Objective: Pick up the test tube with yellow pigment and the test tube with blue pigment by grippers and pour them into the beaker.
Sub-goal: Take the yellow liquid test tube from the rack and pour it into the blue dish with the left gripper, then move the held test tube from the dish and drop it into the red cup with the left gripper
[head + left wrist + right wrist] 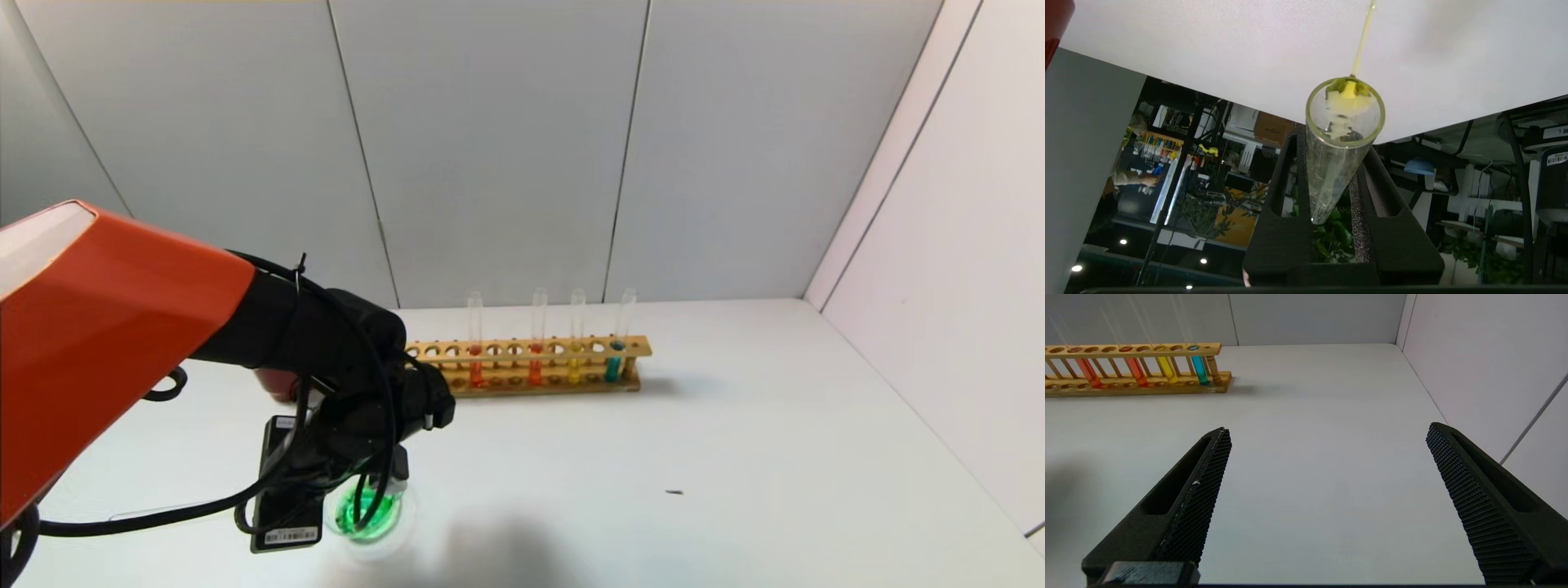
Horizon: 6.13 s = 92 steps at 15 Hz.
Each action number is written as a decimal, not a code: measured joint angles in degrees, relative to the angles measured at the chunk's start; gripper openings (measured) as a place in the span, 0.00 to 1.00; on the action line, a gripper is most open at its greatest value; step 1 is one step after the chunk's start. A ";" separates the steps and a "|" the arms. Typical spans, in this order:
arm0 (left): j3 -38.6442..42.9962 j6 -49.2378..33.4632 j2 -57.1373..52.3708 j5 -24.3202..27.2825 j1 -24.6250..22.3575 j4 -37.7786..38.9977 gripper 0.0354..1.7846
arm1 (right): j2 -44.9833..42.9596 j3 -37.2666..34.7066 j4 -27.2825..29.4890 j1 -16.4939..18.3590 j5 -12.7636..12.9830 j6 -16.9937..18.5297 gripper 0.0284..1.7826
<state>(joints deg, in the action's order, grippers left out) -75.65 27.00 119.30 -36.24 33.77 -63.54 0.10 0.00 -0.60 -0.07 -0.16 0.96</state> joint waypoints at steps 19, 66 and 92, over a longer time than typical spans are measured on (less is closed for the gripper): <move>-6.92 0.09 6.34 -1.68 1.51 -6.45 0.16 | 0.00 0.00 0.02 0.00 0.00 -0.02 0.98; 2.06 -27.82 -24.89 6.51 -16.77 38.22 0.16 | 0.00 0.00 0.00 0.00 0.00 -0.02 0.98; -7.72 -30.92 -1.99 11.43 -31.79 69.27 0.16 | 0.00 0.00 0.02 0.02 0.00 0.00 0.98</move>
<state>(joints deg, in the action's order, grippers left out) -83.37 -3.91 117.31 -24.81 1.97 5.73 0.10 0.00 -0.57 -0.05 -0.16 0.96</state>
